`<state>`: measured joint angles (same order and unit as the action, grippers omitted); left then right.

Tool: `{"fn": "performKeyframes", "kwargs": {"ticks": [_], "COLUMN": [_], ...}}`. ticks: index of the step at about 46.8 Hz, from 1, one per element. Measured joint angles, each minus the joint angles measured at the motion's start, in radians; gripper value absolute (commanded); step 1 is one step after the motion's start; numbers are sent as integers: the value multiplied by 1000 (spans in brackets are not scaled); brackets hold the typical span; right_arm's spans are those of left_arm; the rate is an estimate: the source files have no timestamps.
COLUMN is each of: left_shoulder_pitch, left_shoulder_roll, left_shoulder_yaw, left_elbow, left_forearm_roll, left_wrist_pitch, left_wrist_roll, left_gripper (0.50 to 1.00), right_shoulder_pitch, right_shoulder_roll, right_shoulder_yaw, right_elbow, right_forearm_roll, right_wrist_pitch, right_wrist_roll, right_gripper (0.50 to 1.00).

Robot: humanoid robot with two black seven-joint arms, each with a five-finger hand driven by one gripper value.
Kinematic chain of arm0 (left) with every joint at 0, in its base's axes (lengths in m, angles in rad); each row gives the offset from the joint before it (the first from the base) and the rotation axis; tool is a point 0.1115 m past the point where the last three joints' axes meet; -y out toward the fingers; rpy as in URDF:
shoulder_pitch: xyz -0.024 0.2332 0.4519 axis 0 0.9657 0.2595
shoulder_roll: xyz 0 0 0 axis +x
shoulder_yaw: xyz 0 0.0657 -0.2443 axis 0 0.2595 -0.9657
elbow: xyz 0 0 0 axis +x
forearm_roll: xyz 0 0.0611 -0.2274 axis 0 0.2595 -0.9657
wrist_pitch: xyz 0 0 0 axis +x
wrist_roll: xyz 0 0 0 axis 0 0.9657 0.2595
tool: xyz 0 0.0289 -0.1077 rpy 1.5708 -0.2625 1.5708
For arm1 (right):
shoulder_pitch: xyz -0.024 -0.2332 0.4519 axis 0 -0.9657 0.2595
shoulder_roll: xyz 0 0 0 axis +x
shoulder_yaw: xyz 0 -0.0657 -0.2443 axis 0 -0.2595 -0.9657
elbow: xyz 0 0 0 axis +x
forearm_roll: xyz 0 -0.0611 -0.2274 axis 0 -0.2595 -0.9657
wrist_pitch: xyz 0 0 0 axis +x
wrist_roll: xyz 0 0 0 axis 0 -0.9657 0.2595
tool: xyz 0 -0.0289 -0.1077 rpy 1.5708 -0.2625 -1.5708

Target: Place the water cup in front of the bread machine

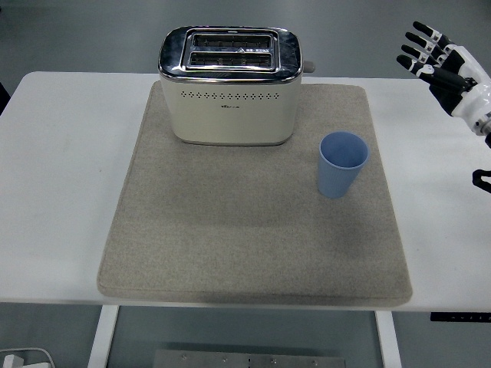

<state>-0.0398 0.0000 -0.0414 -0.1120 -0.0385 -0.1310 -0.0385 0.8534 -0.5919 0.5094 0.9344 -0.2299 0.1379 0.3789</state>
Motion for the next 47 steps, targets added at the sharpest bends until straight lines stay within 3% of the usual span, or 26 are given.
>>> {"fn": "performKeyframes", "kwargs": {"ticks": [8, 16, 19, 24, 40, 47], "left_shoulder_pitch": [0, 0, 0, 0, 0, 0], "left_shoulder_roll": [0, 0, 0, 0, 0, 0], "left_shoulder_yaw": [0, 0, 0, 0, 0, 0], "left_elbow": [0, 0, 0, 0, 0, 0], "left_forearm_roll": [0, 0, 0, 0, 0, 0], "left_wrist_pitch": [0, 0, 0, 0, 0, 0], "left_wrist_roll": [0, 0, 0, 0, 0, 0], "left_gripper": [1000, 1000, 1000, 1000, 1000, 1000], "right_shoulder_pitch": [-86, -188, -216, -267, -323, -328], "right_shoulder_roll": [-129, -244, -259, -267, -229, -196], "right_shoulder_yaw": [0, -1, 0, 2, -8, -35], "right_elbow": [119, 255, 277, 293, 294, 280], "right_forearm_roll": [-5, -25, -73, -186, -449, -492], "right_wrist_pitch": [3, 30, 28, 14, -77, -110], "right_wrist_roll": [58, 177, 202, 231, 232, 232], "right_gripper": [919, 919, 919, 919, 919, 919]}}
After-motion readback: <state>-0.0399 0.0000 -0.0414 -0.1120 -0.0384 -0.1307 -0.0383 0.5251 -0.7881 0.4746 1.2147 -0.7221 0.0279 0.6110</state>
